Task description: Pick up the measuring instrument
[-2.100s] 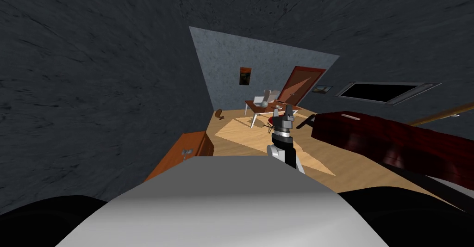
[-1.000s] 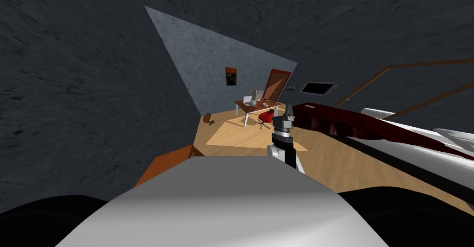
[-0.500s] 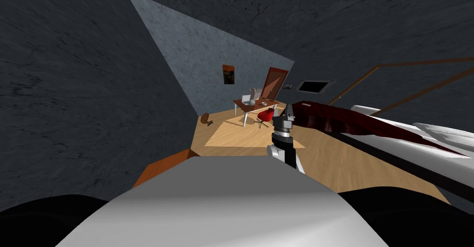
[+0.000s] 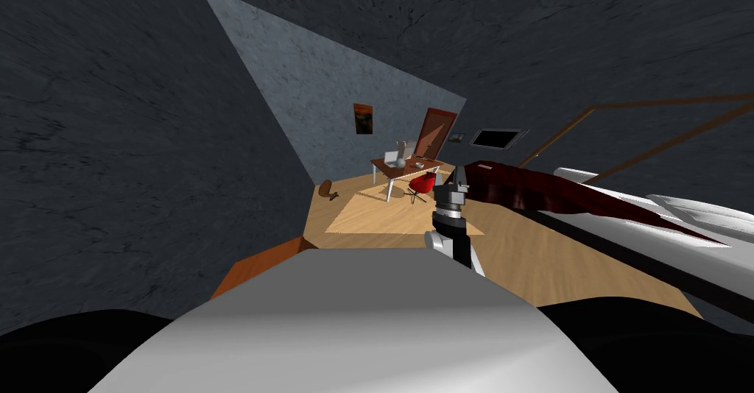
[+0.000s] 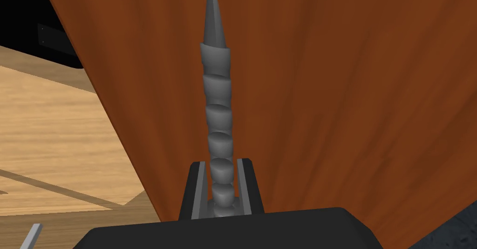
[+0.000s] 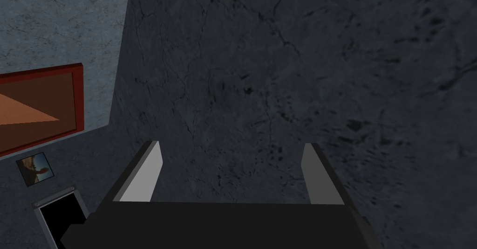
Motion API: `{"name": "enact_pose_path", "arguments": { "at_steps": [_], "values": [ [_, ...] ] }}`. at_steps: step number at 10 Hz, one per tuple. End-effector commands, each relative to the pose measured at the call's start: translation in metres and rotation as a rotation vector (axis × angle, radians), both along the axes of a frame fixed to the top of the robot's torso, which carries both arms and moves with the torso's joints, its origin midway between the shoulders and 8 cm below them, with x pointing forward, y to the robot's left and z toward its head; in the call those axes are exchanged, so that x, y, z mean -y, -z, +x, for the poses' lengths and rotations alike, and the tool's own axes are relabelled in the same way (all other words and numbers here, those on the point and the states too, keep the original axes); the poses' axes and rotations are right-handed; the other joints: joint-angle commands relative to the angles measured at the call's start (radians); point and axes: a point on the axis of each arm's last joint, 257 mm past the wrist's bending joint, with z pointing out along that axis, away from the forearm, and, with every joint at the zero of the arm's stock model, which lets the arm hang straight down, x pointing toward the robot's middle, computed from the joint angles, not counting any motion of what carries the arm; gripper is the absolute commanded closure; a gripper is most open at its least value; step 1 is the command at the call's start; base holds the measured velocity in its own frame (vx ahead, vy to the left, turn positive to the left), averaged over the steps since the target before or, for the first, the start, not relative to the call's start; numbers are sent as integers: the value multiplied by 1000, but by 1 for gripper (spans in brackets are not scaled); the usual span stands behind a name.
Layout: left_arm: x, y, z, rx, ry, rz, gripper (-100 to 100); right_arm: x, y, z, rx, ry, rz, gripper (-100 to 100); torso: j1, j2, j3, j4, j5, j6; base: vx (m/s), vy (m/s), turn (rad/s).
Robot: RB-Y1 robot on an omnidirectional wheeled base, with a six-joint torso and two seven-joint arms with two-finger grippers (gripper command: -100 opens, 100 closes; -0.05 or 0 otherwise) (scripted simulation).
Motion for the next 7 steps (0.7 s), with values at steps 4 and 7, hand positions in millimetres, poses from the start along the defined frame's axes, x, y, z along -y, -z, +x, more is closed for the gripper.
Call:
{"name": "enact_pose_path", "arguments": {
  "at_steps": [4, 7],
  "values": [
    [-6, -9, -4, -2, 6, 0, 100, 0, 0, 0, 0, 0, 0, 0, 0, 0, 0, 0, 0, 0, 5, -2, 18],
    [-7, -11, -8, -4, 8, 1, 0, 0, 0, 0, 0, 0, 0, 0, -1, -1, -1, 0, 0, 0, 17, -17, 32]
  ]
}}
